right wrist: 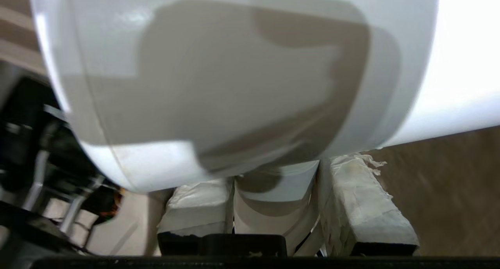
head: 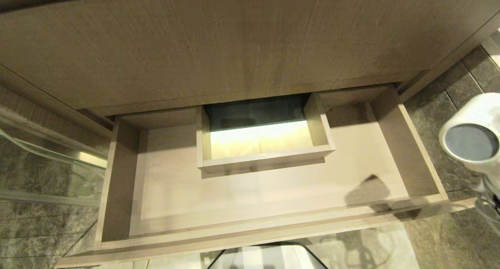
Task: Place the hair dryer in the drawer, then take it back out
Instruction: Put it into the drawer
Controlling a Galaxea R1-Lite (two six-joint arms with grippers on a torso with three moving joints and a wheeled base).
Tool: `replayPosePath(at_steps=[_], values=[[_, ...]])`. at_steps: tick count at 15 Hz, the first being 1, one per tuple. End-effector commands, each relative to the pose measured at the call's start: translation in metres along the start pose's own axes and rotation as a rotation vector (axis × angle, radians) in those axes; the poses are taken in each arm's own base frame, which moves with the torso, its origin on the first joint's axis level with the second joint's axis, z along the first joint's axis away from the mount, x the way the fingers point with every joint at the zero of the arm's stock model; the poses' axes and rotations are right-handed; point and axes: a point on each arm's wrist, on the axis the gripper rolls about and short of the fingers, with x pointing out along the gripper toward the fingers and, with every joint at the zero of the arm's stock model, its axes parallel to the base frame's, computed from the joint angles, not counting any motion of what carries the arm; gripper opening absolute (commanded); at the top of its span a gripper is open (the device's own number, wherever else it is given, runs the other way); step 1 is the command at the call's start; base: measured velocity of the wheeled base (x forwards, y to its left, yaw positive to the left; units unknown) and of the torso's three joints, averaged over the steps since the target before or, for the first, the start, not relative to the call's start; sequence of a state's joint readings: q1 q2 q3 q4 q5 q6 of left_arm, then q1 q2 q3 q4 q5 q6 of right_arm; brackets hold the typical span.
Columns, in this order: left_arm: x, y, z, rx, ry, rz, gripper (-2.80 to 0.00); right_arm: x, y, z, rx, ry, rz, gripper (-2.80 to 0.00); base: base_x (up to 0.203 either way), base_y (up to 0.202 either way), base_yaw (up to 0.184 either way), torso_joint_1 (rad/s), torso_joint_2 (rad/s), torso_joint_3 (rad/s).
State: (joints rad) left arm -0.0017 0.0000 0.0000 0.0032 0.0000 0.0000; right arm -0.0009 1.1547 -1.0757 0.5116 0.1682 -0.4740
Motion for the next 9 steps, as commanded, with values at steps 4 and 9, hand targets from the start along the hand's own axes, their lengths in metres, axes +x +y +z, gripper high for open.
replayPosePath(at_steps=[4, 9], values=[[0.0, 0.0, 0.0, 0.0, 0.0, 0.0, -2.8, 0.139, -0.051, 0.035, 0.059, 0.108, 0.156, -2.8, 0.0, 0.0, 0.0, 0.0, 0.0, 0.0], [0.0, 0.0, 0.0, 0.0, 0.001, 0.0, -2.8, 0.221, -0.094, 0.023, 0.112, 0.191, 0.102, -2.8, 0.0, 0.0, 0.0, 0.0, 0.0, 0.0]])
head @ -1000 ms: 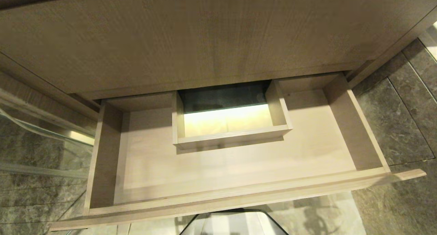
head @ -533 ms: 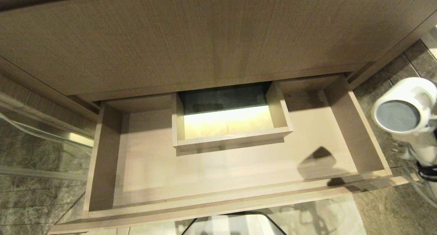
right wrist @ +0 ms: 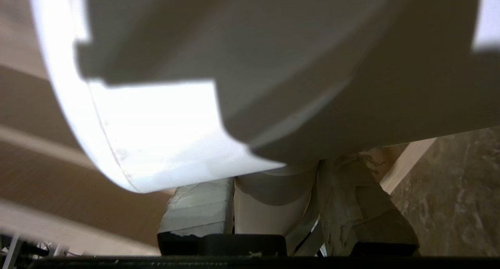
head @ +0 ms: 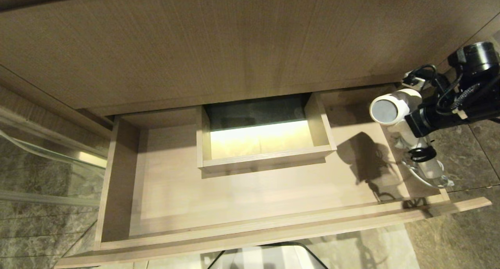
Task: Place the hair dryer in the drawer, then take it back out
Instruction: Put it into the drawer
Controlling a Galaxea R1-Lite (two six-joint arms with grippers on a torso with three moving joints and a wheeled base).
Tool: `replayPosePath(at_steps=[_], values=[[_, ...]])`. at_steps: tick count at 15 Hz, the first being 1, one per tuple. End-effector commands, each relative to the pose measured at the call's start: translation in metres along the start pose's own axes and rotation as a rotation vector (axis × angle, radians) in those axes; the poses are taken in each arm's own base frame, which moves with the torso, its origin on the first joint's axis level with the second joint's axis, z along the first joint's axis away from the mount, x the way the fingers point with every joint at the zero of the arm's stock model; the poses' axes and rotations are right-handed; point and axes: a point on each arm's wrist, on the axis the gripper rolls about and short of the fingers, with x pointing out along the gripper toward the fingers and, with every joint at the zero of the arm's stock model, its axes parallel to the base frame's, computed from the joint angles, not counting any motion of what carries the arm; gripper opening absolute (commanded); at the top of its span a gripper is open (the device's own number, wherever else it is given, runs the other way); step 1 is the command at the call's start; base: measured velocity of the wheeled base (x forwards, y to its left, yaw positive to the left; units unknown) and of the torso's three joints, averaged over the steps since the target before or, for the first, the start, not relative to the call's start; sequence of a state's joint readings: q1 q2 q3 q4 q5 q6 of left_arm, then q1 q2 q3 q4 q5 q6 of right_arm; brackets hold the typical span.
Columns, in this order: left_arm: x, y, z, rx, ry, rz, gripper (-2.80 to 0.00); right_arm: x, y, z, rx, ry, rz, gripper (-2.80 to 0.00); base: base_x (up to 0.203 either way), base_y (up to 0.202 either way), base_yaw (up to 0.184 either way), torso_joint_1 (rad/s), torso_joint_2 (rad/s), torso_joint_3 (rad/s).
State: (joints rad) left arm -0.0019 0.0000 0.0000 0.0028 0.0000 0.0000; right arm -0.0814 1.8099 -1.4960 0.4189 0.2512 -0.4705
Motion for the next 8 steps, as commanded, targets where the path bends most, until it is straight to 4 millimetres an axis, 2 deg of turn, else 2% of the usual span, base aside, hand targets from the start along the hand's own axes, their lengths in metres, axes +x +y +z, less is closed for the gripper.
replayPosePath(at_steps=[1, 5, 8], values=[[0.0, 0.0, 0.0, 0.0, 0.001, 0.0, -2.8, 0.061, -0.024, -0.015, 0.042, 0.1, 0.018, -2.8, 0.0, 0.0, 0.0, 0.0, 0.0, 0.0], [0.0, 0.0, 0.0, 0.0, 0.002, 0.0, -2.8, 0.108, -0.037, -0.03, 0.045, 0.15, 0.025, -2.8, 0.0, 0.0, 0.0, 0.0, 0.0, 0.0], [0.0, 0.0, 0.0, 0.0, 0.001, 0.0, -2.8, 0.135, -0.047, -0.029, 0.029, 0.102, -0.001, -2.8, 0.0, 0.0, 0.0, 0.0, 0.0, 0.0]])
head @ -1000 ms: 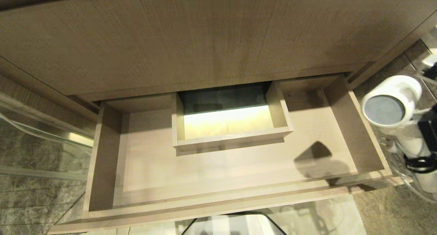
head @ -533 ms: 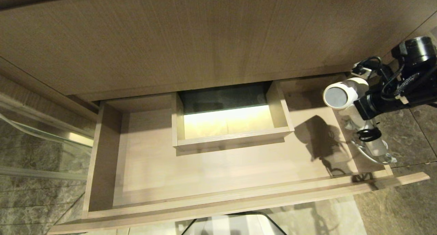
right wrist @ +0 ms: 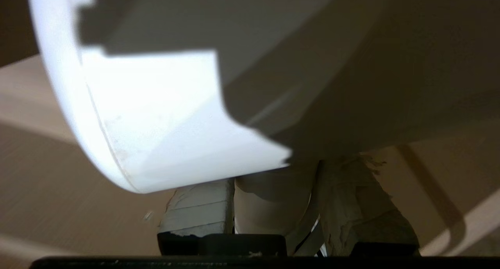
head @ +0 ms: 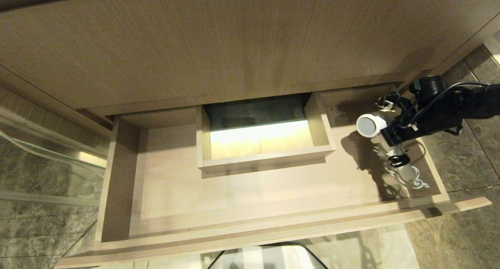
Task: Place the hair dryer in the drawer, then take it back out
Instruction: Put it into the drawer
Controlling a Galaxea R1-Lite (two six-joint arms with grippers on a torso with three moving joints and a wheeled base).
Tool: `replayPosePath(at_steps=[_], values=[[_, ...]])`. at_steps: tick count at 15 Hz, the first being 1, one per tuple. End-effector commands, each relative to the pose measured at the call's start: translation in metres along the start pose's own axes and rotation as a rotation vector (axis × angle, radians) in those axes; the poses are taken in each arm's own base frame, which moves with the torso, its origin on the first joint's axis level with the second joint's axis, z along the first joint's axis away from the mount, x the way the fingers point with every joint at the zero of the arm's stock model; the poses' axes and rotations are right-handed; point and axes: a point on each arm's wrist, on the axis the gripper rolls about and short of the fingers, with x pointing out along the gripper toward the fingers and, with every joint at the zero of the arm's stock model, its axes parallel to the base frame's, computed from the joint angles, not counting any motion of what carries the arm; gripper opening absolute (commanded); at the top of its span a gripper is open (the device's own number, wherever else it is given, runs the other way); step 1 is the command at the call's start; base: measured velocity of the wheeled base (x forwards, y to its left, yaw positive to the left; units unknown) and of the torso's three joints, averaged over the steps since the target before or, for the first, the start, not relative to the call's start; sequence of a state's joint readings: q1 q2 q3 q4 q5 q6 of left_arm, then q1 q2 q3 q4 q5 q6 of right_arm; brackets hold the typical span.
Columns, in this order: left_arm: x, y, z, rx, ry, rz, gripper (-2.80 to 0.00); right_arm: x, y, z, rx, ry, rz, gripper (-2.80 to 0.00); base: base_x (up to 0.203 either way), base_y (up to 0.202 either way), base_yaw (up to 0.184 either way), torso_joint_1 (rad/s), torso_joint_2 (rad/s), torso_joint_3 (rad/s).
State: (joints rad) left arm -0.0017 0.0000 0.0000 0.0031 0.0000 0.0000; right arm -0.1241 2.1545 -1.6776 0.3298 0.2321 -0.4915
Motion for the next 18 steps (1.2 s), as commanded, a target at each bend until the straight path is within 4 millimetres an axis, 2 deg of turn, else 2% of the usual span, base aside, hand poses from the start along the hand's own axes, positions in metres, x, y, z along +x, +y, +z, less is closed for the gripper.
replayPosePath(at_steps=[1, 4, 6, 7, 9, 11, 14, 15, 16, 18], values=[[0.0, 0.0, 0.0, 0.0, 0.001, 0.0, -2.8, 0.035, -0.005, -0.007, -0.002, 0.009, 0.006, -2.8, 0.0, 0.0, 0.0, 0.0, 0.0, 0.0], [0.0, 0.0, 0.0, 0.0, 0.001, 0.0, -2.8, 0.061, -0.014, -0.005, -0.045, -0.086, -0.053, -2.8, 0.0, 0.0, 0.0, 0.0, 0.0, 0.0], [0.0, 0.0, 0.0, 0.0, 0.001, 0.0, -2.8, 0.07, -0.019, -0.003, -0.072, -0.129, -0.116, -2.8, 0.0, 0.0, 0.0, 0.0, 0.0, 0.0], [0.0, 0.0, 0.0, 0.0, 0.0, 0.0, -2.8, 0.069, -0.019, -0.005, -0.073, -0.12, -0.118, 0.0, 0.0, 0.0, 0.0, 0.0, 0.0, 0.0], [0.0, 0.0, 0.0, 0.0, 0.0, 0.0, -2.8, 0.057, -0.019, 0.002, -0.072, -0.143, -0.133, 0.0, 0.0, 0.0, 0.0, 0.0, 0.0, 0.0], [0.0, 0.0, 0.0, 0.0, 0.001, 0.0, -2.8, 0.027, -0.022, 0.015, -0.074, -0.184, -0.169, 0.0, 0.0, 0.0, 0.0, 0.0, 0.0, 0.0], [0.0, 0.0, 0.0, 0.0, 0.0, 0.0, -2.8, -0.029, -0.018, 0.02, -0.06, -0.224, -0.209, 0.0, 0.0, 0.0, 0.0, 0.0, 0.0, 0.0], [0.0, 0.0, 0.0, 0.0, 0.001, 0.0, -2.8, -0.058, -0.013, 0.021, -0.046, -0.25, -0.225, 0.0, 0.0, 0.0, 0.0, 0.0, 0.0, 0.0], [0.0, 0.0, 0.0, 0.0, 0.001, 0.0, -2.8, -0.083, -0.006, 0.017, -0.028, -0.261, -0.234, -2.8, 0.0, 0.0, 0.0, 0.0, 0.0, 0.0], [0.0, 0.0, 0.0, 0.0, 0.001, 0.0, -2.8, -0.134, 0.016, -0.004, 0.002, -0.236, -0.234, -2.8, 0.0, 0.0, 0.0, 0.0, 0.0, 0.0]])
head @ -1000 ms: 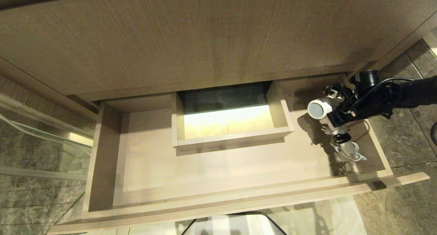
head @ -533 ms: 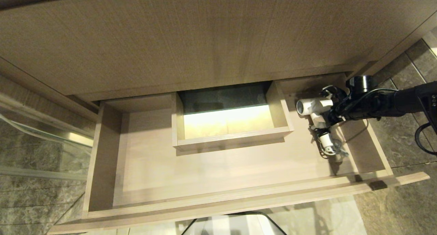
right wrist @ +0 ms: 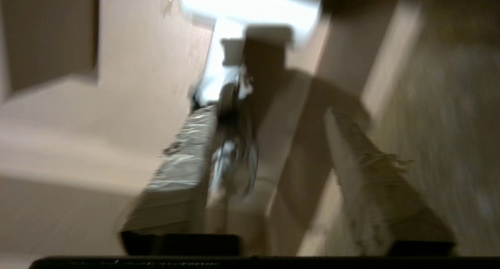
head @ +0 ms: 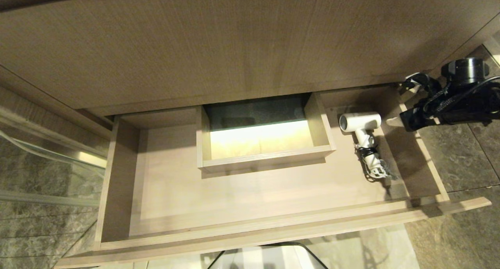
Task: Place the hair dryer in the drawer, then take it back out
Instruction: Put it into the drawer, then close the drawer
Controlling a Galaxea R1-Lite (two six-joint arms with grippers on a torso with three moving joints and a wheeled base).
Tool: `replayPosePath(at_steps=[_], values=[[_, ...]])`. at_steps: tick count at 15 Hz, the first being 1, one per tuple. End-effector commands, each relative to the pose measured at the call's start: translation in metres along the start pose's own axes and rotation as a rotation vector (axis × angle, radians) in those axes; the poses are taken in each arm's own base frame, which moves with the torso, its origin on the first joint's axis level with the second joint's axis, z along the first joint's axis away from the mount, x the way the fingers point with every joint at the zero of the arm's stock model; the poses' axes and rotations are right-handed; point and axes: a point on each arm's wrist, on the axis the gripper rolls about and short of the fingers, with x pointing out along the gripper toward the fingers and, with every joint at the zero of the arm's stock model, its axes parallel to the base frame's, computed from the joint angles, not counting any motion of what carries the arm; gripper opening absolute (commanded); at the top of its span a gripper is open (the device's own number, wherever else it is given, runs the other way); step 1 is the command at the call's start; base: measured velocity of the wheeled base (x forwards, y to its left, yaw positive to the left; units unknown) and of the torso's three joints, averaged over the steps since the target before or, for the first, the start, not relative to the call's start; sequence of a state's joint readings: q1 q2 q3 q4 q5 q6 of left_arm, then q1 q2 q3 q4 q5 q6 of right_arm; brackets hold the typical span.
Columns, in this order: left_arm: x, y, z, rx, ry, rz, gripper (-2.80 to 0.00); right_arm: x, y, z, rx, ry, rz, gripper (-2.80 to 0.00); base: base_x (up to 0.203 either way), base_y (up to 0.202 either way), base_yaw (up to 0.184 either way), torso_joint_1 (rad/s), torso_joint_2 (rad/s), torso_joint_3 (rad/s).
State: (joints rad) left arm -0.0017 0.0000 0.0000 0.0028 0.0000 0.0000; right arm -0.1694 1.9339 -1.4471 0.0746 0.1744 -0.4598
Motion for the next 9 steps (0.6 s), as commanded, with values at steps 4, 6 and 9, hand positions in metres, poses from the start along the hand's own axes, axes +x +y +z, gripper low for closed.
replayPosePath(at_steps=[4, 6, 9], values=[[0.0, 0.0, 0.0, 0.0, 0.0, 0.0, -2.8, -0.12, 0.048, -0.075, 0.084, 0.203, 0.051, -2.8, 0.0, 0.0, 0.0, 0.0, 0.0, 0.0], [0.0, 0.0, 0.0, 0.0, 0.0, 0.0, -2.8, -0.13, 0.06, -0.107, 0.12, 0.315, 0.052, -2.8, 0.0, 0.0, 0.0, 0.0, 0.0, 0.0], [0.0, 0.0, 0.0, 0.0, 0.0, 0.0, -2.8, -0.117, 0.065, -0.138, 0.119, 0.537, -0.031, -2.8, 0.0, 0.0, 0.0, 0.0, 0.0, 0.0]])
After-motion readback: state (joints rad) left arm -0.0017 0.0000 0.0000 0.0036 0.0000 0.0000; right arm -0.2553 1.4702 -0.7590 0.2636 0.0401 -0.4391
